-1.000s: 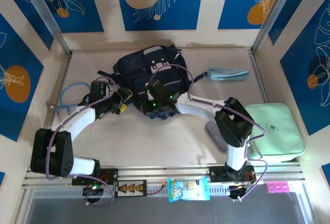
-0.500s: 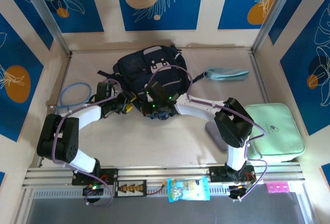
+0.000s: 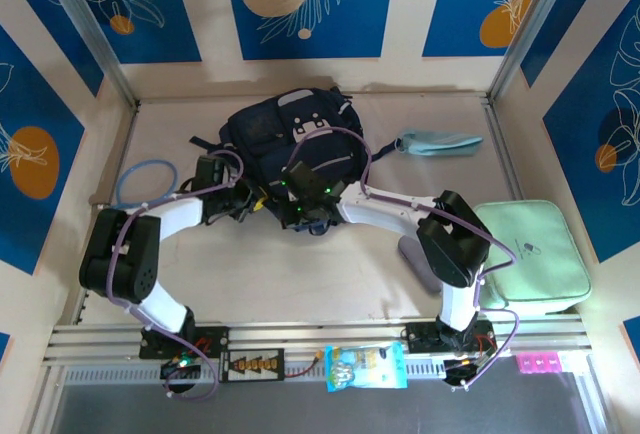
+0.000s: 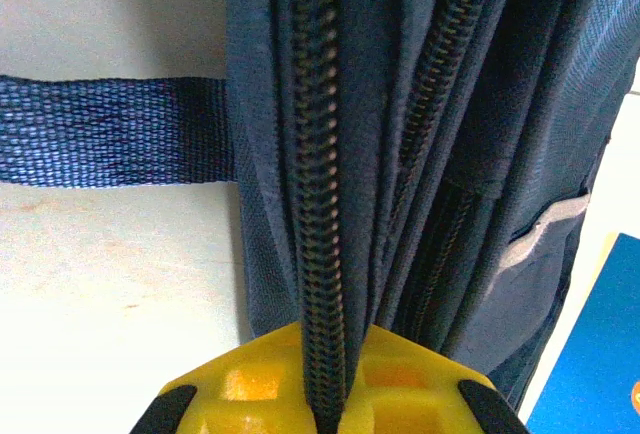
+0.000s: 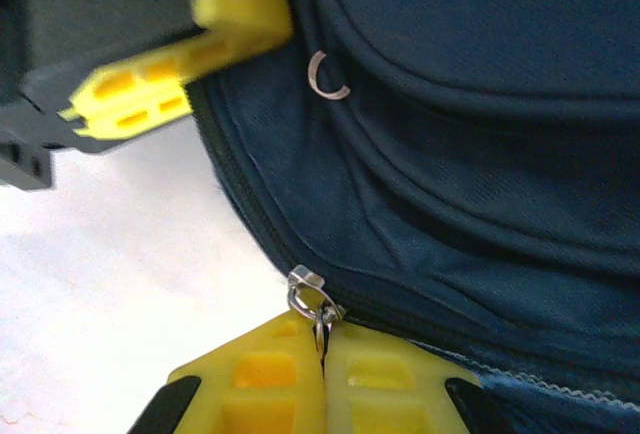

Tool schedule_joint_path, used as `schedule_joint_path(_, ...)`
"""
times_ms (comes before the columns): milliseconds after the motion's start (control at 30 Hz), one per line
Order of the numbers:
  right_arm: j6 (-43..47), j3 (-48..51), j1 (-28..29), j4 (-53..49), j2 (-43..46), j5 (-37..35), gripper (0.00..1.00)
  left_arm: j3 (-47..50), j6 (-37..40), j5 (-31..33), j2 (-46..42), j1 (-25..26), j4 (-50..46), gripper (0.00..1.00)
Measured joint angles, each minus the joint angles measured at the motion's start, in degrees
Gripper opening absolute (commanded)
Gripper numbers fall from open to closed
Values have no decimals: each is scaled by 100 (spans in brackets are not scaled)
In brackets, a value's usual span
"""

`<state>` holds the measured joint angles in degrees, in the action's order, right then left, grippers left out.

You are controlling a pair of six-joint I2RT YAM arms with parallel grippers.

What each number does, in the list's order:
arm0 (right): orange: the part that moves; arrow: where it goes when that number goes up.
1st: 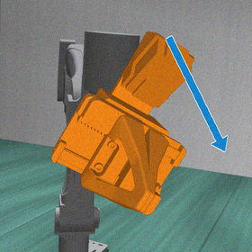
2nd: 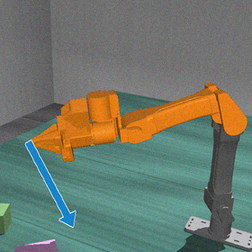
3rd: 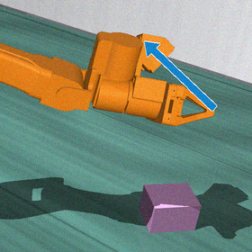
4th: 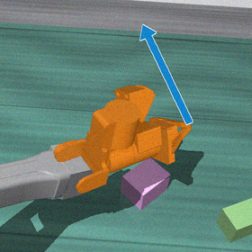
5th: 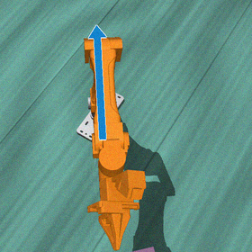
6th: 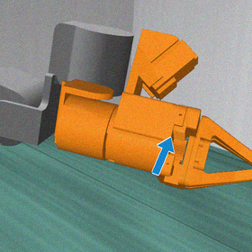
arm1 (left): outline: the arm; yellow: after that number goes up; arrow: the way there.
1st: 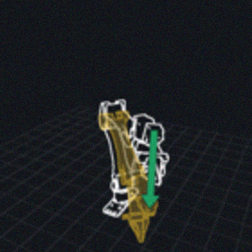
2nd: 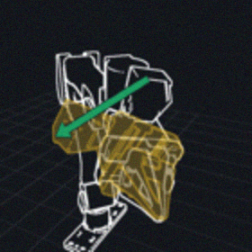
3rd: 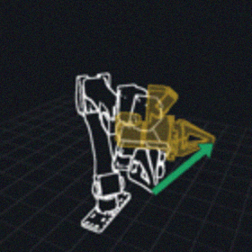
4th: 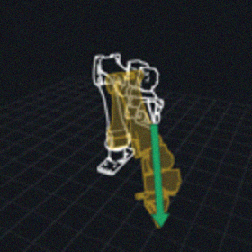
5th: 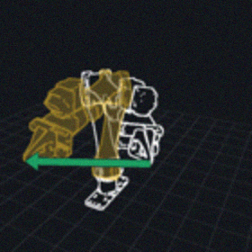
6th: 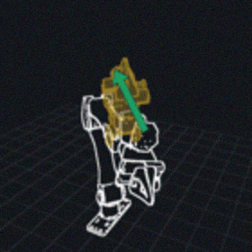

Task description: Pack the student bag

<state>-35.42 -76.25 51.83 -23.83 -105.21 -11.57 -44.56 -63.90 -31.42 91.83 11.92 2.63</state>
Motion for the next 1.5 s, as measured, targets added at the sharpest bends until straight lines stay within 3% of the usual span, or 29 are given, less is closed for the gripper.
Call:
schedule_joint_path(333,4,170,-345,-1003,538,-632,0,-190,302,15,61,2,-313,0)
schedule_joint_path(600,92,330,-1202,-1377,654,-977,0,-195,459,94,61,2,-450,0)
schedule_joint_path(767,162,385,-1373,-1355,756,-942,0,-396,756,111,61,2,-767,0)
schedule_joint_path(967,195,608,-1152,-1150,1047,-638,0,-1141,1460,479,136,-48,-1648,12)
schedule_joint_path(1233,44,535,-634,-608,870,201,0,-1602,2310,1416,28,-446,-2509,59)
schedule_joint_path(1500,-26,-452,-212,-330,-138,721,0,-1025,2387,2090,-1388,-619,-3226,67)
